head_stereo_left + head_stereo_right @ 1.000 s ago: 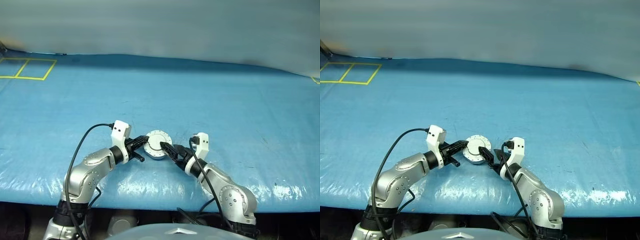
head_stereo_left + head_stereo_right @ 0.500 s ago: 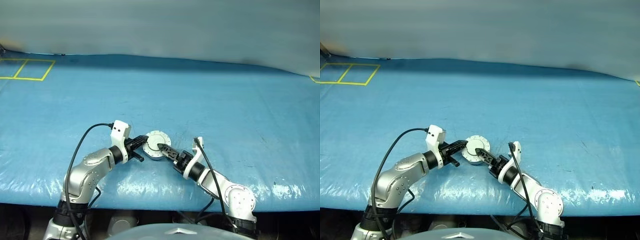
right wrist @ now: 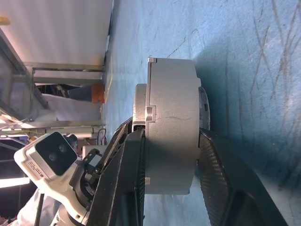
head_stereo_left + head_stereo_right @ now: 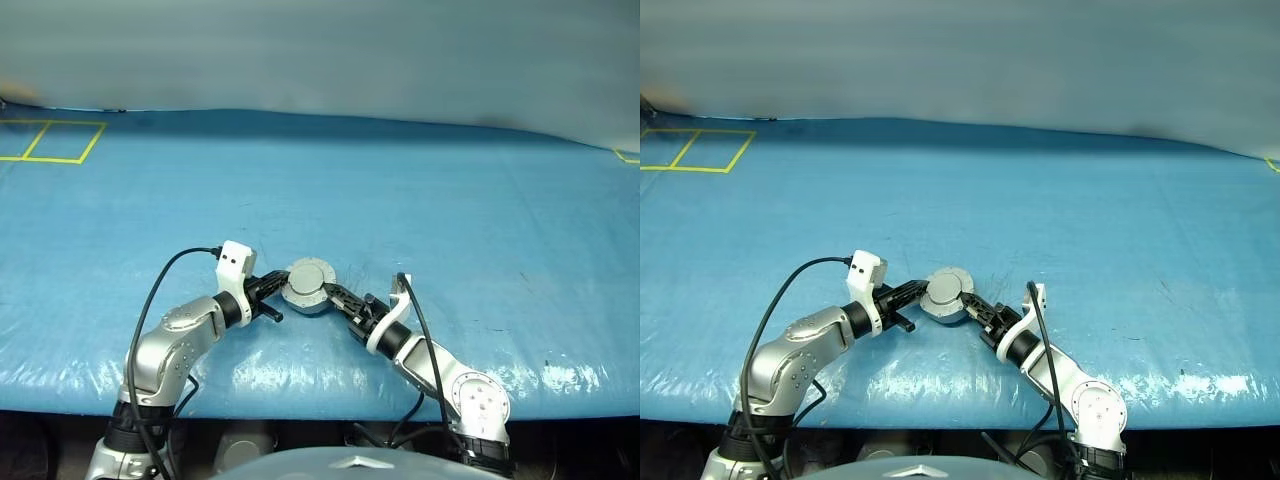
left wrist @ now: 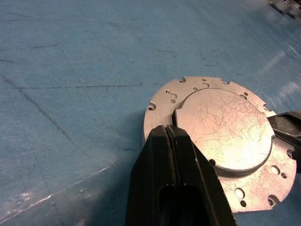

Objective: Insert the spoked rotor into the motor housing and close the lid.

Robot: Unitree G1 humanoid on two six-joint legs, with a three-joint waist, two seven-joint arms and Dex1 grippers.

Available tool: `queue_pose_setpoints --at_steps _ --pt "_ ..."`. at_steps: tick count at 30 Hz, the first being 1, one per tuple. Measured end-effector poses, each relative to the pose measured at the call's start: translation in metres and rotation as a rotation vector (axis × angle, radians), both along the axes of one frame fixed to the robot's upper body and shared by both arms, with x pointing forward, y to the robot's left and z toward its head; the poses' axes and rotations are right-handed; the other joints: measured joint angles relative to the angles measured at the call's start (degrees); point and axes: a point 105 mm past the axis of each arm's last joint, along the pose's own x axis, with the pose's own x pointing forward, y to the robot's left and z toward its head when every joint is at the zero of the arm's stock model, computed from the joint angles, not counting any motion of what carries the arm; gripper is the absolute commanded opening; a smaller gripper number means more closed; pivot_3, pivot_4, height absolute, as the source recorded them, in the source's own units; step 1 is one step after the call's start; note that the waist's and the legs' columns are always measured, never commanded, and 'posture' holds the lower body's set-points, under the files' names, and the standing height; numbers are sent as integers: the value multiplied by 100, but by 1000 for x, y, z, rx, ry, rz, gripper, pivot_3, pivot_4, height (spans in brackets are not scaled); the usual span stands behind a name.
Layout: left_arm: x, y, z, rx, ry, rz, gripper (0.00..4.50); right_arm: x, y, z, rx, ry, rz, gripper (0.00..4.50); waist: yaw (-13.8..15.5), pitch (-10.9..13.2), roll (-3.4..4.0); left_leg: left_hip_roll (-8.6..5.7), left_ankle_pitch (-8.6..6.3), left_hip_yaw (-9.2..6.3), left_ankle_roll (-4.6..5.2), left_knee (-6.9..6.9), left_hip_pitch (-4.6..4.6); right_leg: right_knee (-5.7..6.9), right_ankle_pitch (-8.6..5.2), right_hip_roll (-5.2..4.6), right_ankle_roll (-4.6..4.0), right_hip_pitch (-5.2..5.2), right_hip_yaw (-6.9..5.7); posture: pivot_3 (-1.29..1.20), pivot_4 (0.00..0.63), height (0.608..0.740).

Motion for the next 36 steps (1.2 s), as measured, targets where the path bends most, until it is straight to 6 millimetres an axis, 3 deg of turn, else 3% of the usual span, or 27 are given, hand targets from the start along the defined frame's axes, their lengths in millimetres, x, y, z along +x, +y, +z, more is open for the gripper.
queue_pose_setpoints --at_steps 4,7,14,19,24,31,36 --pt "2 -1 1 -11 -13 4 0 -1 1 0 5 6 -4 1203 -11 0 0 2 0 2 0 0 -1 1 0 2 0 -2 3 0 150 740" --pt "6 -1 2 -72 2 44 590 -1 1 0 18 14 -14 1203 -14 0 0 2 0 4 1 0 -5 0 4 4 6 -6 6 0 150 740" --pt "14 5 10 -273 36 193 2925 0 2 2 39 25 -29 1203 -15 6 -6 3 -1 5 2 5 -18 0 20 9 34 -16 8 0 150 740" --pt "19 24 20 -457 48 349 4500 1 1 4 62 33 -47 1203 -20 22 -19 7 0 3 2 6 -22 1 22 17 37 -20 8 0 150 740" --pt "16 38 30 -684 69 464 4500 7 -1 11 93 21 -71 1203 -21 28 -28 5 -3 4 7 18 -38 -4 30 17 52 -27 10 0 150 740" --pt "-9 36 22 -911 206 455 4500 26 -5 37 145 -65 -115 1203 -24 31 -29 5 -4 1 8 30 -41 0 32 20 54 -27 7 0 150 740" --pt "-17 28 31 -1089 273 394 4500 37 -3 51 157 -114 -120 1203 -21 31 -29 4 -4 1 8 34 -41 1 34 20 55 -25 9 0 150 740"
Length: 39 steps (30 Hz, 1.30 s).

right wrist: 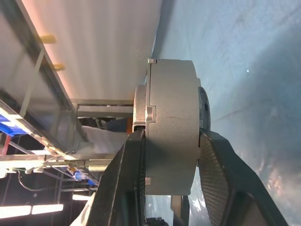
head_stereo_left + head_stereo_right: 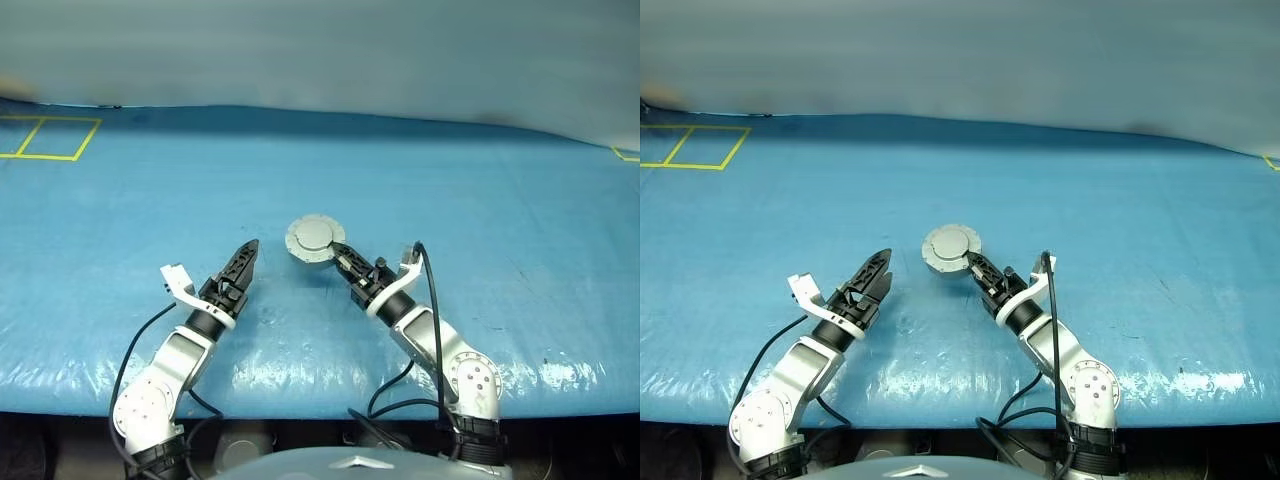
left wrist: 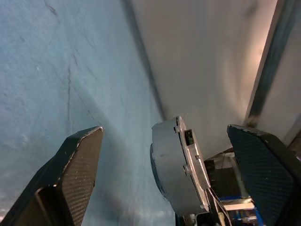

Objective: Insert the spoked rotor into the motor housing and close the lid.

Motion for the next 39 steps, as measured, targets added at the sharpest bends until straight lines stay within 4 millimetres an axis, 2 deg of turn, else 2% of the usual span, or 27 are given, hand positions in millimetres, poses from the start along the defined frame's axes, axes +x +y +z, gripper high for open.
queue_pose_setpoints --at_steps 5,13,19,22,28,29,31,39 --pt "-3 -17 8 -144 11 -82 4500 5 7 4 1 -12 28 1203 0 0 0 -1 0 1 0 0 1 1 1 2 0 1 0 0 150 740" --pt "-3 -38 6 -213 39 -154 4500 -2 29 8 -8 -28 121 1203 0 0 0 -2 1 4 -1 1 5 3 2 5 0 2 -4 0 150 740" --pt "3 -38 5 -227 39 -134 4500 -14 38 1 -2 3 177 1203 1 0 0 -3 1 7 -1 1 4 3 2 5 0 2 -3 0 150 740" --pt "6 -36 2 -225 43 -105 4500 -16 37 0 -7 11 174 1203 1 -1 0 -3 1 6 -1 4 5 3 2 5 0 3 -3 0 150 740" --pt "9 -34 -3 -231 64 -81 2540 -19 36 3 -13 -1 177 1203 0 0 0 -3 1 6 0 5 4 3 3 6 0 3 -2 0 150 740" --pt "9 -34 -3 -231 63 -83 2299 -20 35 4 -37 -19 187 1203 0 0 0 -3 1 6 0 5 5 2 3 6 1 4 -2 0 150 740" --pt "8 -35 -2 -235 58 -88 2322 -21 34 6 -82 -59 195 1203 1 0 0 -4 1 7 0 5 4 2 3 6 1 3 -2 0 150 740" --pt "11 -36 1 -239 52 -90 2322 -27 33 19 -184 -240 213 3868 3 -1 0 -5 1 6 0 7 6 3 4 9 2 6 -1 0 150 740"
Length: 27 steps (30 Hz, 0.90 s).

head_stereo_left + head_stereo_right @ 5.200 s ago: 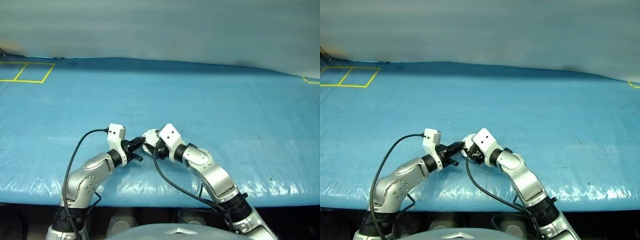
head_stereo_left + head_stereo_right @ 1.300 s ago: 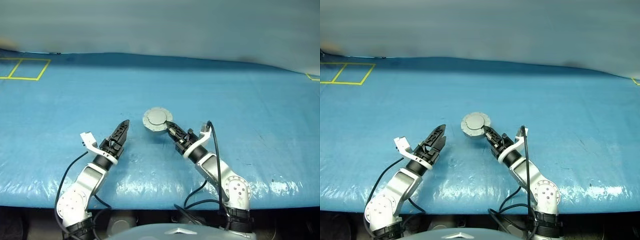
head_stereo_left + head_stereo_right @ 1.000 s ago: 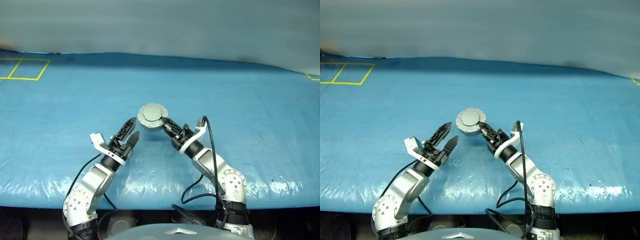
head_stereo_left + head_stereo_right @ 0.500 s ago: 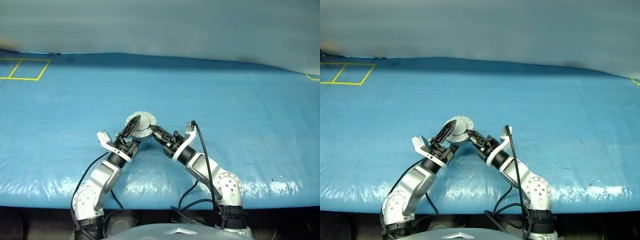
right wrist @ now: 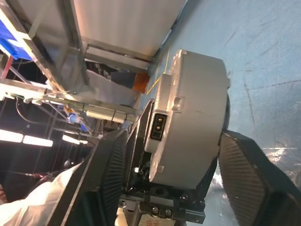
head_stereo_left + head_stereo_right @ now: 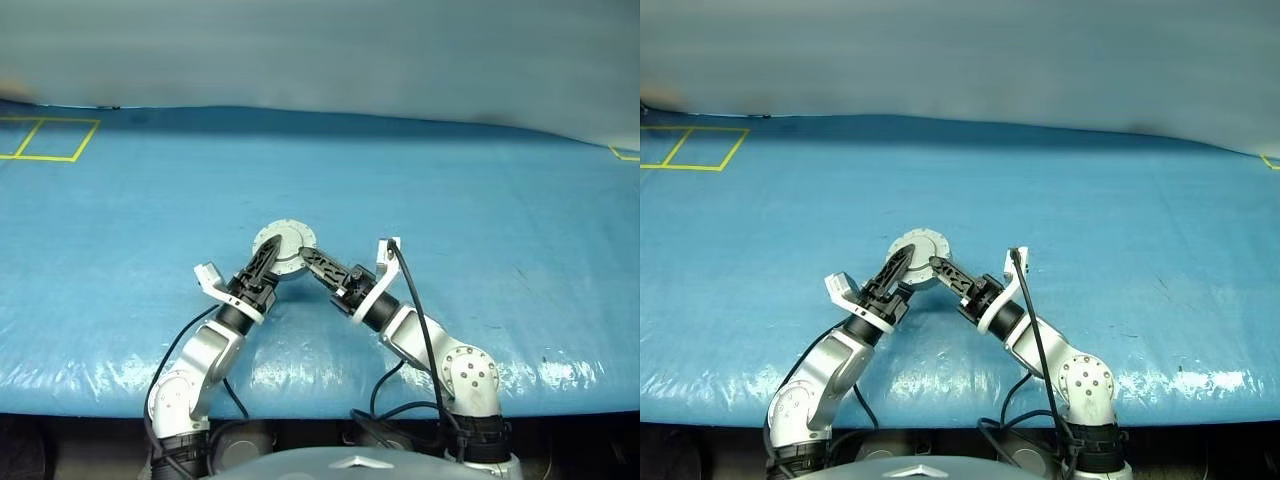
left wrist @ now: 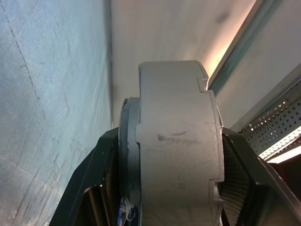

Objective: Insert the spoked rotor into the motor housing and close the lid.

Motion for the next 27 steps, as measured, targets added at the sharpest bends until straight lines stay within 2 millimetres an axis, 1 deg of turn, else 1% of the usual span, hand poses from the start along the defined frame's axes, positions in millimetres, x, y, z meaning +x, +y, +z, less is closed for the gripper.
queue_pose_setpoints --at_steps 1,2,3,4,6,8,10,13,16,21,23,27 --pt "1 0 0 11 1 5 2322 -1 -1 0 -31 -31 5 4222 1 0 0 -1 0 0 0 1 0 -1 1 0 1 1 1 0 150 740" --pt "3 1 -1 26 4 14 2322 -2 -3 0 -72 -64 7 4475 2 0 0 -2 0 0 0 2 1 -1 1 0 2 2 1 0 150 740" --pt "5 2 -1 46 7 24 2322 -3 -5 -1 -132 -108 7 4500 3 0 0 -5 0 1 0 4 1 0 1 0 2 2 1 0 150 740" --pt "7 3 -2 60 10 35 2322 -3 -7 -3 -187 -142 13 4500 3 0 0 -7 0 1 0 6 2 0 1 0 2 4 1 0 150 740" --pt "15 7 -4 95 15 53 2322 -2 -14 -9 -351 -231 5 4500 16 0 0 -26 1 -1 0 13 4 2 2 2 2 9 -1 0 150 740" --pt "27 14 -6 131 24 79 2322 1 -21 -18 -489 -304 -23 4500 19 0 -1 -31 3 -3 -2 17 5 6 3 5 0 9 -1 0 150 740" --pt "37 20 -7 150 28 108 2322 0 -23 -25 -568 -354 -37 4500 17 0 -1 -31 3 -4 -2 17 5 7 4 6 0 9 -1 0 150 740" --pt "60 25 -3 180 23 135 2322 -6 -22 -38 -721 -465 -50 4500 43 1 -5 -36 4 -6 -3 22 4 6 7 5 7 11 -2 0 150 740" --pt "83 27 0 219 27 158 2322 -8 -23 -46 -807 -546 -105 4500 49 2 -7 -37 9 -3 -12 36 2 4 12 5 16 16 0 0 150 740" --pt "117 31 -4 253 65 197 2322 -7 -29 -54 -963 -685 -235 4500 45 8 -16 -36 10 -3 -14 69 -17 3 20 4 31 12 -1 0 150 740" --pt "133 31 -2 277 67 215 2322 -8 -33 -59 -1015 -714 -273 4500 48 16 -30 -37 10 -5 -14 78 -27 3 22 5 34 8 -4 0 150 740" --pt "153 31 3 344 49 243 2322 -10 -37 -65 -1068 -734 -309 4500 47 20 -35 -38 9 -4 -12 80 -35 -1 25 4 38 4 -3 0 150 740"
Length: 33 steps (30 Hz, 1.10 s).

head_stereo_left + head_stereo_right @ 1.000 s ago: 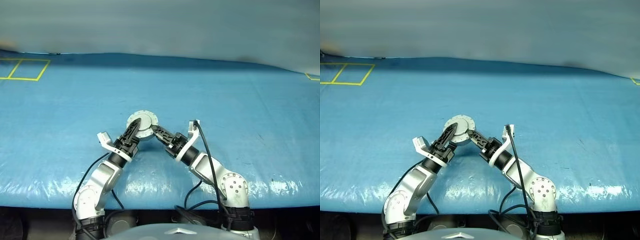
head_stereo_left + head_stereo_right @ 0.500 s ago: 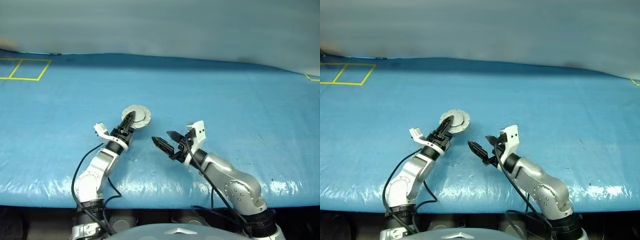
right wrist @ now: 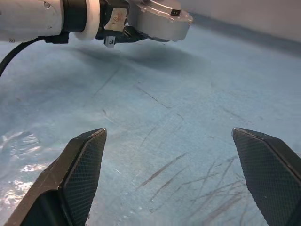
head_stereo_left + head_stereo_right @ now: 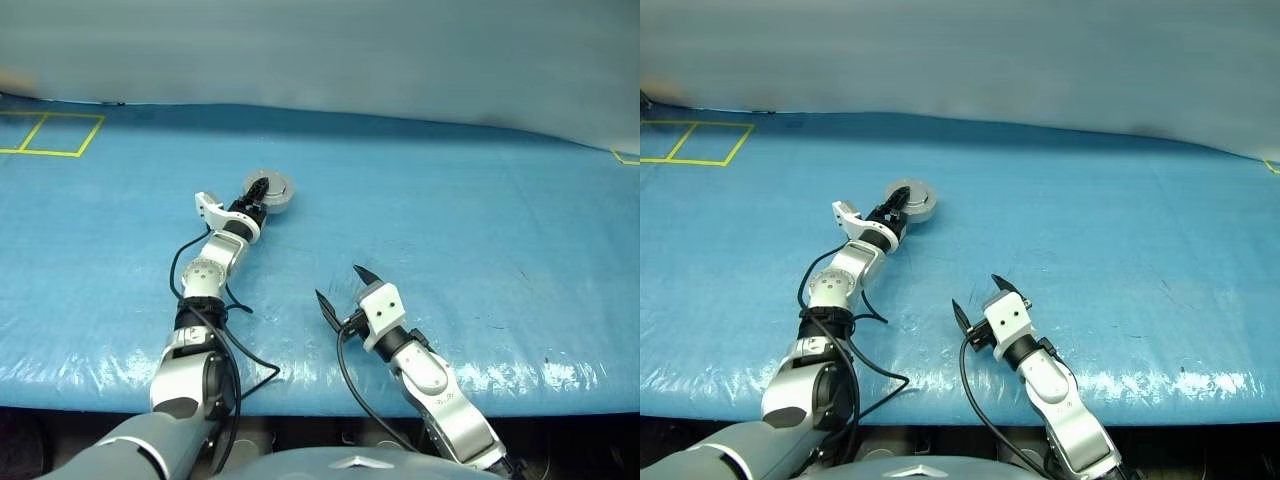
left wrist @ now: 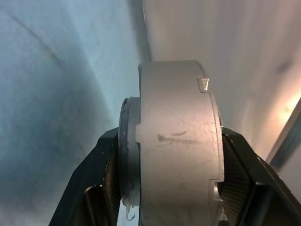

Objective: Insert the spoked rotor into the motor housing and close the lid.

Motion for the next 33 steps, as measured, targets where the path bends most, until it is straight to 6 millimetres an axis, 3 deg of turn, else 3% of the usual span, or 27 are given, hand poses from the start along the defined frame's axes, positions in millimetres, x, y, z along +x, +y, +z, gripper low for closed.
queue_pose_setpoints --at_steps 12,18,21,27,33 --pt "21 -9 -15 111 100 0 2322 5 -10 -3 -41 -32 -76 4500 -14 10 -13 3 1 -2 -2 1 -2 3 0 -2 1 -1 -6 0 150 740" --pt "22 -11 -15 146 129 -28 4320 5 -7 -3 -31 -28 -79 4500 -20 8 -11 4 1 -1 -2 5 22 8 0 -3 2 23 -4 0 150 740" --pt "20 -8 -17 198 155 -48 4473 5 -7 -7 -16 5 -88 4500 -52 6 -8 7 -2 4 -1 -2 87 7 -3 -4 -1 82 2 0 150 740" --pt "0 11 -36 253 210 -64 4473 5 -5 -11 19 56 -87 4500 -123 -44 29 47 -14 12 14 -12 150 15 -6 -3 -11 125 12 0 150 740" --pt "-49 27 -53 433 232 -113 4473 4 -1 -17 47 124 -43 4500 -167 -137 52 53 -24 23 -1 -57 264 12 -43 -33 -74 183 16 0 150 740"
